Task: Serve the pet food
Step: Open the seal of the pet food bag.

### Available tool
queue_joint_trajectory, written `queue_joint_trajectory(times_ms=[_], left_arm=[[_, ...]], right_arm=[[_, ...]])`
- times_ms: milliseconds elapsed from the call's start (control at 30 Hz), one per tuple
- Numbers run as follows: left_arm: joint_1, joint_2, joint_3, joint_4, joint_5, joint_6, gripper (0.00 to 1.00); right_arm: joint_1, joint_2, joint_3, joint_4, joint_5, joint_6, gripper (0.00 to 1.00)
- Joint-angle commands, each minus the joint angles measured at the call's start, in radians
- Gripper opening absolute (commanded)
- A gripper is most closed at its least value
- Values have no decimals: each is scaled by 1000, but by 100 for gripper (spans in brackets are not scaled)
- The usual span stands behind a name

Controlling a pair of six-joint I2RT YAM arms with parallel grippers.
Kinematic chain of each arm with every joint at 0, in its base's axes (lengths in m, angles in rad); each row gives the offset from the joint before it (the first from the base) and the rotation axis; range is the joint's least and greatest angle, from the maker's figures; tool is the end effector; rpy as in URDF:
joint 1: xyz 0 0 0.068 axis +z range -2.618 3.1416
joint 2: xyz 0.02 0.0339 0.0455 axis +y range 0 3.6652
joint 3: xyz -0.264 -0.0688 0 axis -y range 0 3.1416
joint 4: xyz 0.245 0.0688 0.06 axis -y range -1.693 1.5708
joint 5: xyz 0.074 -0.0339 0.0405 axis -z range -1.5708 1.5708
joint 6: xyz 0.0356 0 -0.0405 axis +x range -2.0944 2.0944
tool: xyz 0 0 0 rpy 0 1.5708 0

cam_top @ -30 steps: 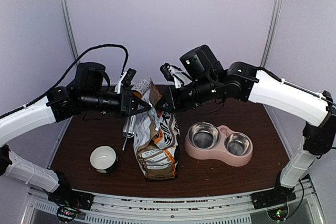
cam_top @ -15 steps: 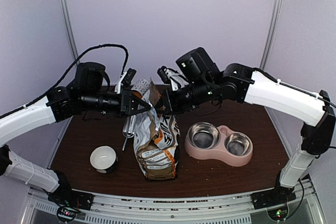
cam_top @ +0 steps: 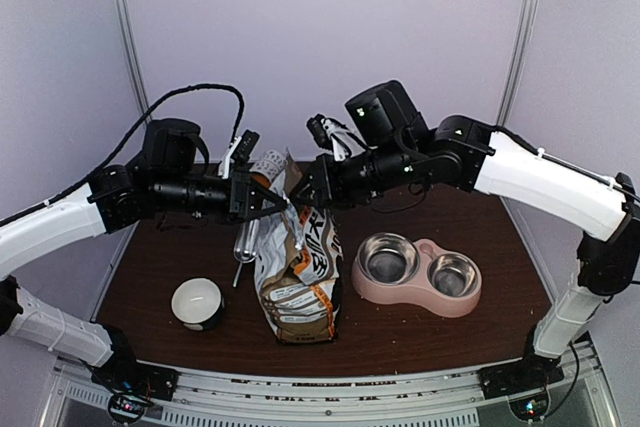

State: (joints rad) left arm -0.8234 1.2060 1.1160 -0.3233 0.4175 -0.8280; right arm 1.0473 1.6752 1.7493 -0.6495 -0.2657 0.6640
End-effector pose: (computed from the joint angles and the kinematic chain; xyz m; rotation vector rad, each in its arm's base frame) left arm 0.1748 -0.2099 0.3551 0.3058 2.2476 -1.4018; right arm 0.1810 0.3323 0.3951 -0.6297 2.3284 1.1976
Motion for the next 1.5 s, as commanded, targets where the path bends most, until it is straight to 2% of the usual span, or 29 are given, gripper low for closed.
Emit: queue_joint_trajectory(times_ms=[0,600,1000,1300,1400,1467], left_arm=[[-8,-69,12,145,96,27,0],[-8,-67,8,153,101,26,0],[-9,-66,9,161,103,23,0],[-8,-68,8,164,104,23,0],[-8,-67,9,165,106,22,0],[-8,-69,8,165,104,24,0]], right_arm=[[2,-55,-9,79,-45,40,25],[24,6,-22,4,-32,16,20],[30,17,-53,12,-25,25,19],[32,65,-7,13,-20,22,17],[33,79,6,6,-23,16,11],[34,80,10,4,-18,13,3]])
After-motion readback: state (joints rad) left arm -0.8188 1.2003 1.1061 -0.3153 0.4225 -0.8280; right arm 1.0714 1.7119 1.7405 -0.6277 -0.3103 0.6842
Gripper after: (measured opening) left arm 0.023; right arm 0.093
